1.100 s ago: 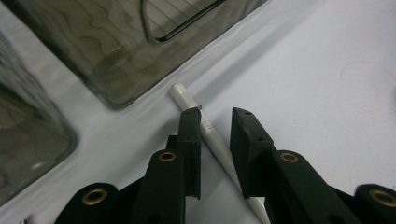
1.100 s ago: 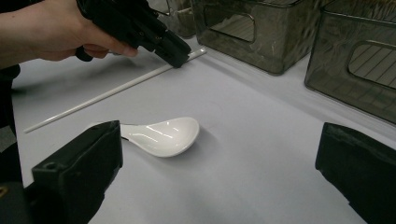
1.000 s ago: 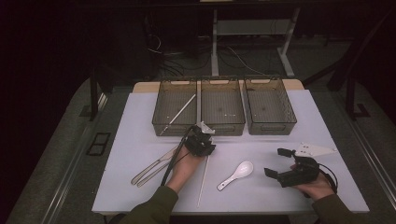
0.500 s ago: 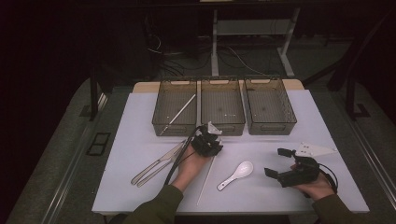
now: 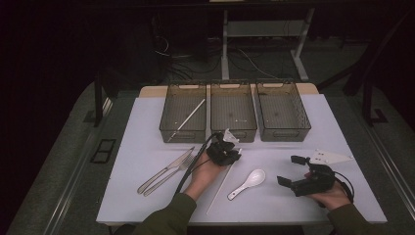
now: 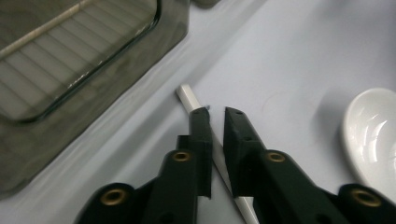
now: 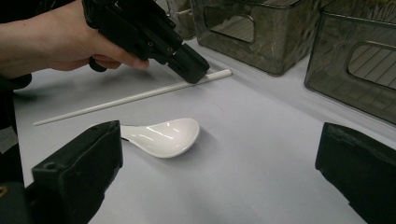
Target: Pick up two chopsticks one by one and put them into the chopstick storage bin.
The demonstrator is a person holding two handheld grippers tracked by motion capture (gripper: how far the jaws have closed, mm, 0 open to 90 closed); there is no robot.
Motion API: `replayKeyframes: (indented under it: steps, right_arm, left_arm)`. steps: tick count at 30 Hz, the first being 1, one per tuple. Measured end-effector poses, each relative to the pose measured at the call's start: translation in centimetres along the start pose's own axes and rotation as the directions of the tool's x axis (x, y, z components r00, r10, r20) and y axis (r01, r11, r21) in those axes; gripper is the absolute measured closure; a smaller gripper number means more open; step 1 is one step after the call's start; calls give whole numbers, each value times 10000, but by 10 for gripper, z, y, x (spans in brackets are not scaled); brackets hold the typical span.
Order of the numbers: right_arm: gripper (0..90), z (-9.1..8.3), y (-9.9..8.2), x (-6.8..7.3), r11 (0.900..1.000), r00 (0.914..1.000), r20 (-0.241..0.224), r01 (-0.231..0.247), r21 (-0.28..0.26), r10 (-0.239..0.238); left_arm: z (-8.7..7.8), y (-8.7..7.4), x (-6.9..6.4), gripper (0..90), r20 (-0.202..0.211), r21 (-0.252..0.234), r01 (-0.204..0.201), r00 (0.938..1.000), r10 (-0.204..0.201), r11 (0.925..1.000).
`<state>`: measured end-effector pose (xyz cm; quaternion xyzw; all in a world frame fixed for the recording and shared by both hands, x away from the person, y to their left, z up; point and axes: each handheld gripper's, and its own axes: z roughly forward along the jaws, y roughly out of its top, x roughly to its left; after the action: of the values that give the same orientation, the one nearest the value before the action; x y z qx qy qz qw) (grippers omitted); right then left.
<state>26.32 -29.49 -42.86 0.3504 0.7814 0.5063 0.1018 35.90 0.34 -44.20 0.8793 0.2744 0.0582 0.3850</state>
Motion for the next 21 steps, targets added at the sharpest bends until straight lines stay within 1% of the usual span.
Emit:
replayKeyframes:
  steps: [1, 3, 4, 5, 6, 8, 9, 10, 11, 12, 14, 15, 17, 19, 21]
  right_arm:
    - [7, 0, 0, 0, 10000, 10000, -1, 0, 23, 0]
    - [7, 0, 0, 0, 10000, 10000, 1, 6, 31, -6]
    - [7, 0, 0, 0, 10000, 10000, 2, 3, 23, -3]
    - [7, 0, 0, 1, 10000, 10000, -1, -15, 6, 15]
    - [7, -1, 0, 0, 10000, 10000, -6, -16, -3, 16]
    - [7, -1, 0, 0, 10000, 10000, -6, -20, -43, 20]
    - [7, -1, 0, 0, 10000, 10000, -6, -37, -24, 37]
    - [7, -1, 0, 0, 10000, 10000, -25, -36, -10, 36]
    - [7, -1, 0, 0, 10000, 10000, -33, -24, -11, 24]
    - [7, -1, 0, 0, 10000, 10000, -40, -24, -14, 24]
    - [7, -1, 0, 0, 10000, 10000, -31, -15, -26, 15]
    - [7, -1, 0, 0, 10000, 10000, -26, -34, -34, 34]
    - [7, -1, 0, 0, 10000, 10000, -17, -8, -37, 8]
    - [7, -1, 0, 0, 10000, 10000, -15, -18, -13, 18]
    - [7, -1, 0, 0, 10000, 10000, -17, -7, -23, 7]
  left_arm:
    - [3, 2, -1, 885, 36, 139, -73, 10000, 72, 9999]
    - [10, 4, -8, 885, 20, 286, -254, 9997, 254, 9993]
    - [15, 5, -12, 885, -131, 435, -431, 9990, 437, 9981]
    - [16, 5, -13, 885, -202, 411, -419, 9989, 428, 9983]
    - [16, 6, -11, 884, -173, 397, -590, 9981, 597, 9975]
    - [15, 5, -12, 883, -113, 329, -175, 9998, 179, 9993]
    - [14, 5, -11, 883, -166, 370, -195, 9997, 201, 9991]
    - [12, 5, -10, 870, -188, 336, -395, 9990, 401, 9987]
    - [11, 5, -10, 843, -236, 304, -311, 9992, 319, 9991]
    - [8, 5, -12, 831, -289, 250, -131, 9995, 138, 9996]
    - [1, 3, -14, 782, -380, 294, -51, 9993, 63, 9996]
    - [-2, 2, -14, 772, -407, 302, -110, 9991, 122, 9995]
    - [-11, -1, -18, 740, -643, 294, 46, 9979, -27, 9996]
    - [-20, -6, -22, 716, -825, 275, 297, 9962, -273, 9992]
    - [-26, -11, -24, 692, -932, 345, 216, 9955, -183, 9992]
